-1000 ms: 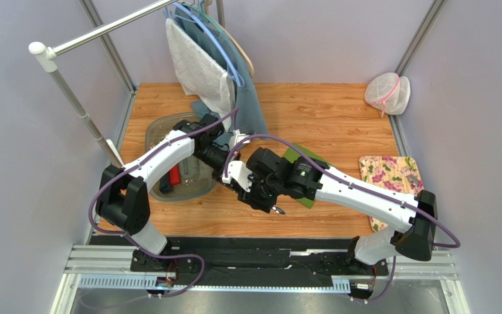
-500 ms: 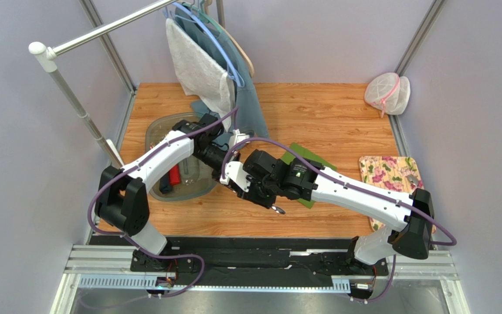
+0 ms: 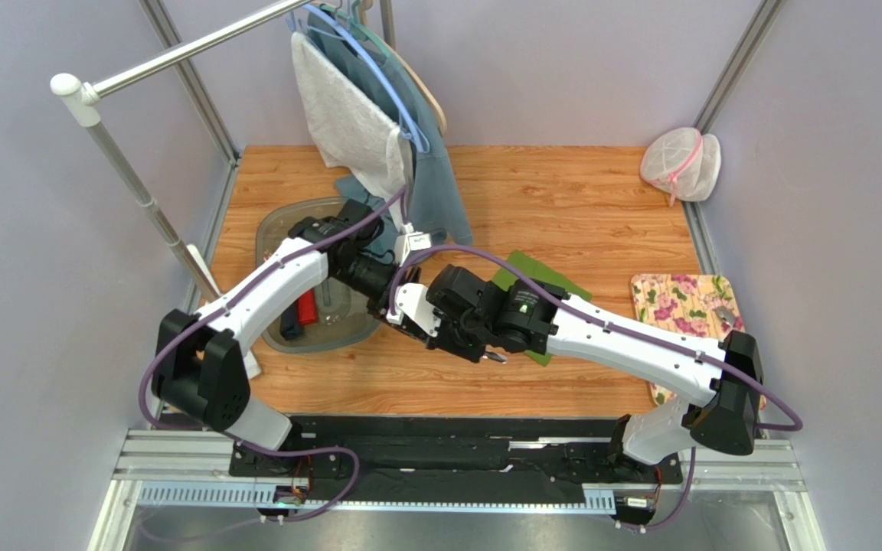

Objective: Place the utensils on the paper napkin and roll it up

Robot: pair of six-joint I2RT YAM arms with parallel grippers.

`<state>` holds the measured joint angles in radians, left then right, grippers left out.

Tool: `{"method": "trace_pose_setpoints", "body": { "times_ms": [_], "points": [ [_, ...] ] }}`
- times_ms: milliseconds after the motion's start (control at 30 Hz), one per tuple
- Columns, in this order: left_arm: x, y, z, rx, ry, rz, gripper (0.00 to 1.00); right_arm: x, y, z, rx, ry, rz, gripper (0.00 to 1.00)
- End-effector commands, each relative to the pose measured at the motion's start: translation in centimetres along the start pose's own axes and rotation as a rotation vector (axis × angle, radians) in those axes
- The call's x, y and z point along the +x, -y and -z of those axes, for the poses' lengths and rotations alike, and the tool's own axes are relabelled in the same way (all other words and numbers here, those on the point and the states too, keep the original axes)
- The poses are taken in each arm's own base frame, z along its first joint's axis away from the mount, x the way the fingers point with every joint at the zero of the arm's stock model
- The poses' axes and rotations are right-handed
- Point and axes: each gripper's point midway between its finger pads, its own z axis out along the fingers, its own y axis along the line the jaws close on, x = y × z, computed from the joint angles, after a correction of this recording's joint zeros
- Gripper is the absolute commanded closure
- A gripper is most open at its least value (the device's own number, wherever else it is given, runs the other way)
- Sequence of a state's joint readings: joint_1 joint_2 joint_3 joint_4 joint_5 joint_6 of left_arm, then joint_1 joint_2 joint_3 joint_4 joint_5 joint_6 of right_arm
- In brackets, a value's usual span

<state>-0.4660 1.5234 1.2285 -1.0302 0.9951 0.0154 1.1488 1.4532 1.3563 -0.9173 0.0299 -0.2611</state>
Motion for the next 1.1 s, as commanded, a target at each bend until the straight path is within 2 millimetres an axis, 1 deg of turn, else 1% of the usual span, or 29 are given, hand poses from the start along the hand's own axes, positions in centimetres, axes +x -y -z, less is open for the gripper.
{"method": "trace_pose_setpoints", "body": {
  "times_ms": [0,33,67,100,133,167,200,233,300,333,367,400,433,467,567,600,700,800,833,933,967,1067],
  "points": [
    [-1.7,0.6,3.4,-0.036,0.197,-0.069,0.22,0.3,1.6,0.8,0.065,0.040,-0.045,1.00],
    [-1.8,1.6,4.5,-0.047,0.259,-0.114,0.05,0.6,2.6,1.2,0.081,0.051,-0.088,1.00],
    [-2.1,1.4,4.8,-0.057,0.311,-0.121,0.01,0.9,2.9,1.3,0.078,0.060,-0.118,1.00],
    [-2.2,1.7,5.3,-0.075,0.348,-0.149,0.01,0.9,3.6,1.4,0.089,0.078,-0.153,1.00],
    [-2.1,2.6,6.4,-0.127,0.410,-0.213,0.01,2.2,5.1,1.3,0.113,0.068,-0.246,1.00],
    [-2.2,2.7,6.8,-0.153,0.452,-0.241,0.01,2.3,5.4,1.8,0.102,0.100,-0.294,1.00],
    [-2.2,3.0,7.4,-0.184,0.491,-0.267,0.01,2.5,6.4,1.8,0.118,0.121,-0.350,1.00],
    [-2.1,3.8,8.5,-0.236,0.556,-0.317,0.01,4.2,8.3,1.7,0.158,0.115,-0.459,1.00],
    [-2.0,4.2,9.6,-0.292,0.619,-0.347,0.01,5.2,10.4,1.9,0.212,0.147,-0.570,1.00],
    [-1.8,4.7,10.7,-0.343,0.672,-0.372,0.01,6.5,12.3,2.1,0.258,0.149,-0.656,1.00],
    [-1.8,4.9,11.2,-0.367,0.704,-0.376,0.01,7.7,13.1,1.6,0.287,0.135,-0.739,1.00],
    [-1.8,5.2,11.7,-0.384,0.734,-0.380,0.01,8.1,14.3,1.5,0.321,0.147,-0.784,1.00],
    [-1.7,5.7,12.6,-0.408,0.782,-0.390,0.01,9.2,15.7,1.5,0.358,0.145,-0.848,1.00],
    [-1.8,6.0,13.0,-0.411,0.810,-0.380,0.01,10.4,17.2,1.6,0.441,0.128,-0.906,1.00],
    [-1.5,6.5,13.5,-0.428,0.833,-0.385,0.01,12.2,19.8,0.8,0.540,0.098,-1.010,1.00],
    [-1.4,6.4,13.6,-0.434,0.830,-0.390,0.01,12.2,20.3,0.0,0.548,0.088,-1.035,1.00],
    [-1.2,6.2,13.3,-0.433,0.826,-0.412,0.01,11.8,21.3,-1.1,0.565,0.106,-1.075,1.00],
    [-1.1,5.7,13.2,-0.441,0.830,-0.403,0.01,12.2,21.8,-2.7,0.580,0.103,-1.120,1.00],
    [-1.0,5.5,13.1,-0.439,0.827,-0.401,0.01,12.6,21.8,-3.6,0.576,0.079,-1.133,1.00],
    [-1.0,5.3,13.1,-0.431,0.833,-0.398,0.01,13.0,22.3,-4.7,0.586,0.059,-1.147,1.00],
    [-1.0,5.3,13.1,-0.432,0.839,-0.399,0.01,13.3,22.2,-5.4,0.580,0.039,-1.150,1.00],
    [-1.0,5.1,13.1,-0.426,0.844,-0.404,0.01,13.2,22.2,-6.4,0.555,0.034,-1.148,1.00]
  ]
}}
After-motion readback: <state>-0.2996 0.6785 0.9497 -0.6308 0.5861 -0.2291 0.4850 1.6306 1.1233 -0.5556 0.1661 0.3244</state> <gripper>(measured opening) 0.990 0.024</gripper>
